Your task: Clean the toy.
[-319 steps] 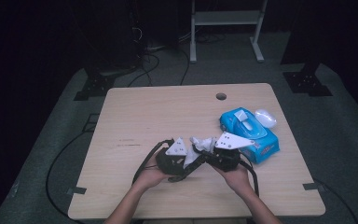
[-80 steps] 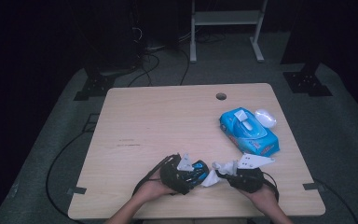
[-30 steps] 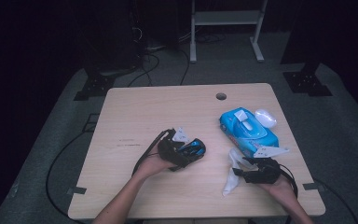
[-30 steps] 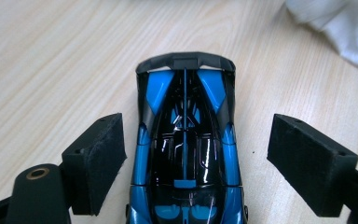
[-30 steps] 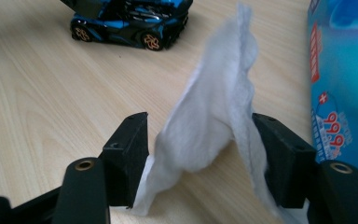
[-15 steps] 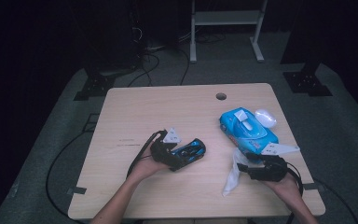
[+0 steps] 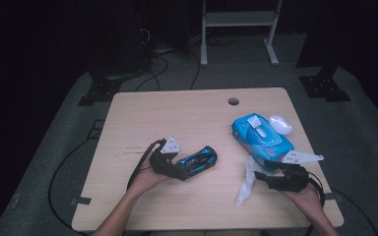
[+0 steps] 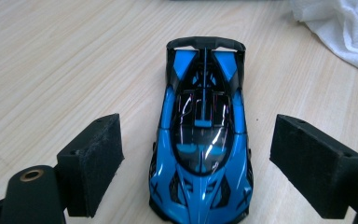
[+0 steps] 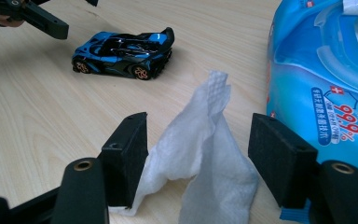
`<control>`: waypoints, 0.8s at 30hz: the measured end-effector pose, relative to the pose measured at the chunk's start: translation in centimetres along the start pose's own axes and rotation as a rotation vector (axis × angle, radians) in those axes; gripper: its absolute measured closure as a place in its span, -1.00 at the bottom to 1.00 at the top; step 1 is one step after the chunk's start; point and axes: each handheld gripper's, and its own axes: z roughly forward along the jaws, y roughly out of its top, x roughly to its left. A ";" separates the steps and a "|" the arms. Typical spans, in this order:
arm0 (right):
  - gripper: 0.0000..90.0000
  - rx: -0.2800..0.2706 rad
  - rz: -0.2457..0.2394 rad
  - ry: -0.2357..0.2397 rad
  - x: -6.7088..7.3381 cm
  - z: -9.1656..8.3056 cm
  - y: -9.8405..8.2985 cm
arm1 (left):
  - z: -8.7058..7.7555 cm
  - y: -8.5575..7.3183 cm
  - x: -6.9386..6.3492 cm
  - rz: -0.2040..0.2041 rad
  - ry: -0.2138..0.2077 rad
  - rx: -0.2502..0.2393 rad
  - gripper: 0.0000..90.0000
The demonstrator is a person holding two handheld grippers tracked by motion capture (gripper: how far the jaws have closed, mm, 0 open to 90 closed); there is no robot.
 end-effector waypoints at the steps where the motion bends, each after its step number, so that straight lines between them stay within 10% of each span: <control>1: -0.19 -0.004 -0.002 0.001 -0.1 -0.1 0.0 | -0.2 -0.1 0.0 0.001 0.005 -0.003 -0.66; 24: -0.20 -0.011 0.015 0.001 -0.2 -0.6 -0.4 | -2.8 -3.8 -0.2 -0.044 0.029 -0.019 -0.66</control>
